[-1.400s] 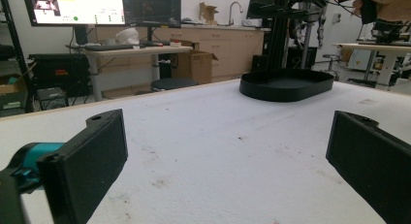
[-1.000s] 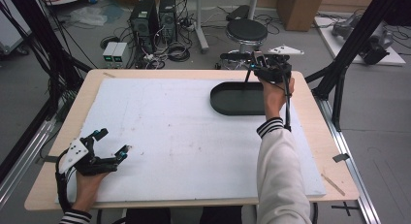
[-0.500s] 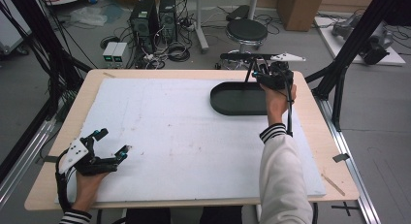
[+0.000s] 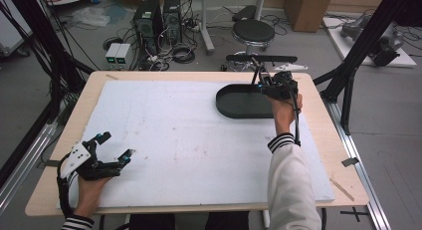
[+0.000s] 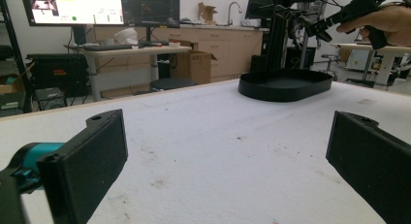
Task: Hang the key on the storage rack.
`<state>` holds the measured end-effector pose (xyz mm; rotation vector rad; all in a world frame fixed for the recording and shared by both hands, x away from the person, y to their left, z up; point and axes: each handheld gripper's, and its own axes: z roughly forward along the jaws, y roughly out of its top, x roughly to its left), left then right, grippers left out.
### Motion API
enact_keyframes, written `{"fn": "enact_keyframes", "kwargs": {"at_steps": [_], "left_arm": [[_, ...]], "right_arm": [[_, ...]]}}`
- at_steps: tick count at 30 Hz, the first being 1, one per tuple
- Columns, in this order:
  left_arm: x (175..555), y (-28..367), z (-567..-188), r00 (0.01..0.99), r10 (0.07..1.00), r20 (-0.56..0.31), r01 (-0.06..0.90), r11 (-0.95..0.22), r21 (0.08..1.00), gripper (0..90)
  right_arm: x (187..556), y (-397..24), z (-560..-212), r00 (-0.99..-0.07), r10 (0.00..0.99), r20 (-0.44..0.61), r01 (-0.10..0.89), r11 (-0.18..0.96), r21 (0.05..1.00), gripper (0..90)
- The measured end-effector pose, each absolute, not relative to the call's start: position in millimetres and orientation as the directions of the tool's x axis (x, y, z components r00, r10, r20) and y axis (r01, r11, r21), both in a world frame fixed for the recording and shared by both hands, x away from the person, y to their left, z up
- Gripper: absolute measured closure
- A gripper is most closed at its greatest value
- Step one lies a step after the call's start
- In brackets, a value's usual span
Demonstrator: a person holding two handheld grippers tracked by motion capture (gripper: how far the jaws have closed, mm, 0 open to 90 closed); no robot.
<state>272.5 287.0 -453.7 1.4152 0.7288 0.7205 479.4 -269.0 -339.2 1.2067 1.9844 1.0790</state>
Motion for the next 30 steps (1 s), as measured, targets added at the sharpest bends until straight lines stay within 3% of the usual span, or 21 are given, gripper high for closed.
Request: {"fn": "enact_keyframes", "kwargs": {"at_steps": [18, 24, 27, 30], "left_arm": [[273, 287, -454, 0.601, 0.799, -0.020, -0.008, 0.031, 0.999, 1.7], [273, 287, -454, 0.602, 0.798, -0.024, -0.004, 0.033, 0.999, 1.7], [273, 287, -454, 0.603, 0.797, -0.026, -0.005, 0.036, 0.999, 1.7], [273, 288, -454, 0.605, 0.796, -0.030, -0.002, 0.039, 0.999, 1.7]], "right_arm": [[493, -256, -362, -0.463, 0.885, -0.042, 0.491, 0.296, 0.819, 46.4], [491, -259, -356, -0.426, 0.905, 0.013, 0.435, 0.192, 0.880, 18.1], [486, -262, -351, -0.435, 0.900, 0.016, 0.424, 0.189, 0.885, 9.2], [471, -264, -345, -0.454, 0.891, 0.008, 0.381, 0.185, 0.906, 6.3]]}}
